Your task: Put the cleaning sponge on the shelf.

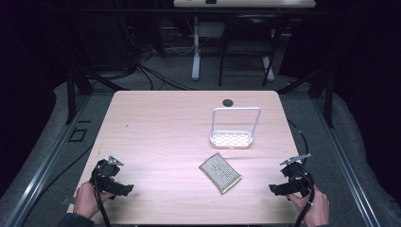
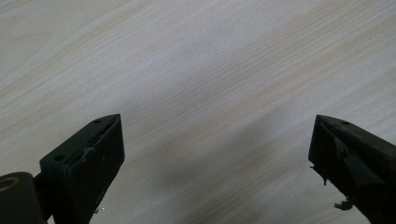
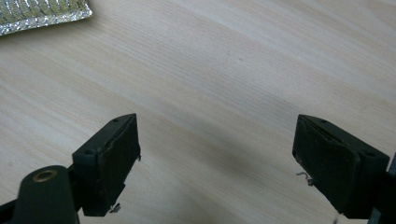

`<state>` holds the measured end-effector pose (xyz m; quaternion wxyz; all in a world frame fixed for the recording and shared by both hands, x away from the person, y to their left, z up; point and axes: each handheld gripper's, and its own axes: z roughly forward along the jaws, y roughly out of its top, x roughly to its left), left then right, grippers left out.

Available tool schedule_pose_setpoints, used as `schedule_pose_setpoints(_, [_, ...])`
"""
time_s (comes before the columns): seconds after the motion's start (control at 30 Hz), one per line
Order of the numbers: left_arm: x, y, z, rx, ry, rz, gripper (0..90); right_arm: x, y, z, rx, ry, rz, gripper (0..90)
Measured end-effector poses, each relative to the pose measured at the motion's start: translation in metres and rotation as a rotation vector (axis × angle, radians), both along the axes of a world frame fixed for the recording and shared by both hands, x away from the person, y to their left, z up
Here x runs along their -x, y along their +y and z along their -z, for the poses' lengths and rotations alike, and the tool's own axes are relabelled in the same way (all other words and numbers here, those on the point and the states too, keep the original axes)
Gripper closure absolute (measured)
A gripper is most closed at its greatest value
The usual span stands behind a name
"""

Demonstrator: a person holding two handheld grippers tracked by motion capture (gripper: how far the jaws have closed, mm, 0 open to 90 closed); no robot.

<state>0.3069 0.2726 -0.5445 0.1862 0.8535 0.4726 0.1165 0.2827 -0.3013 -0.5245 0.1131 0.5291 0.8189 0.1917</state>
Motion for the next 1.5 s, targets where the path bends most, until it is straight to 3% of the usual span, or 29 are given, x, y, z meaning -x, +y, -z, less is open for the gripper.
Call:
schedule_pose_setpoints(0.7, [0.000,-0.002,0.001,-0.006,0.009,0.008,0.5,-0.006,0.024,-0.004,-0.008,-0.011,-0.060,13.5])
schedule_pose_setpoints(1.5, [0.000,-0.004,0.001,-0.006,0.006,0.015,0.0,-0.021,0.071,-0.009,0.016,-0.004,-0.170,1.1])
